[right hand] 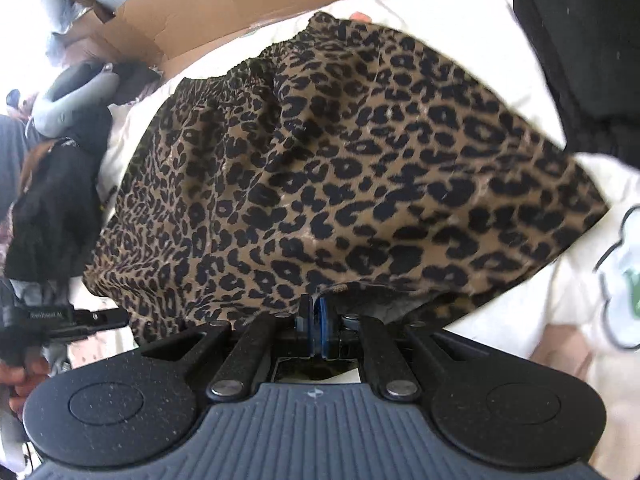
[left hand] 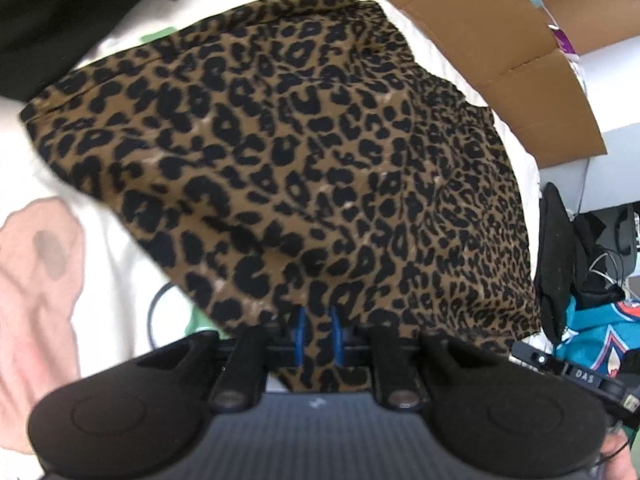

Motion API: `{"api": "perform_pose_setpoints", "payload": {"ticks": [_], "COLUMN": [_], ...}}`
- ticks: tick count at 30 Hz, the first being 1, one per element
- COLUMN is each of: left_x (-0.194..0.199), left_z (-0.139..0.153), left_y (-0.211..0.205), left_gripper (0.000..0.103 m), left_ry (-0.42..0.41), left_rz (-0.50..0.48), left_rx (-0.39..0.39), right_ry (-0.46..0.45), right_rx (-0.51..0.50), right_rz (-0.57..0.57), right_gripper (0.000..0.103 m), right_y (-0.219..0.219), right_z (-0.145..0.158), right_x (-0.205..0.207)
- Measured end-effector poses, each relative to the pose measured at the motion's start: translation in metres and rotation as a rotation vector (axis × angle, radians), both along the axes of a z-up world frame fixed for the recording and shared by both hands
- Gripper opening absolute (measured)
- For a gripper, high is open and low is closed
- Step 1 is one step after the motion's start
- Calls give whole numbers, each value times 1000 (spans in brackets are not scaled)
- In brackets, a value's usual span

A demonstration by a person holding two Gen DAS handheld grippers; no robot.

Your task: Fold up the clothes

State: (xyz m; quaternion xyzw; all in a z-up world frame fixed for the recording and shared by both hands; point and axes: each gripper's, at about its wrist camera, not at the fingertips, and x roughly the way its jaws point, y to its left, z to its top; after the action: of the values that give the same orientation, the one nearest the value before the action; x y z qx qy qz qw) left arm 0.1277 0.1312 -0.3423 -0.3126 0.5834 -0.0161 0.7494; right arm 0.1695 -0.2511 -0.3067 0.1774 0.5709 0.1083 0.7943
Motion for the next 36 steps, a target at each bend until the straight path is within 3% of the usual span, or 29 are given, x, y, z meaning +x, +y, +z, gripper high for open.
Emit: {"api": "perform_pose_setpoints", "payload": {"ticks": [4,9,13,17,22,25,27,31,36], "left_x": [5,15,21,24,21,15,11,9,13], "left_z": [-4,-11,-13,-24,-33,-28,-23,0,17], "left_y": [-8,-21,-31,-39,-39,-34,-31,-21,0], "left_gripper": [17,17,17,28,22,24,31,37,38], "left_ry": [-10,-19,-26,-23,-25,-17,-14,-78,-135], "left_rz": [-20,-55,-89,-131,-186,-185,-189,-231,-187], "left_rx": [-5,-25,-27,-13,28,34,42,102,156], "right_ry": [32,-4,31,69,80,86,90,67,36], "right_rx": [-71,74,72,0,-76,-101,-103,-92,-84], "right_rz": [-12,-77,1,87,139,151,140,120,102], "right_gripper": [2,5,5,6,9,10,10,19,19], "right_y": [-11,-20,7,30,38,39,37,32,26], "right_z": [4,-4,-32,-59,-65,-64,-63,-55,-43], "right_x": [4,4,5,-2,-12,-14,-15,-18,-15]}}
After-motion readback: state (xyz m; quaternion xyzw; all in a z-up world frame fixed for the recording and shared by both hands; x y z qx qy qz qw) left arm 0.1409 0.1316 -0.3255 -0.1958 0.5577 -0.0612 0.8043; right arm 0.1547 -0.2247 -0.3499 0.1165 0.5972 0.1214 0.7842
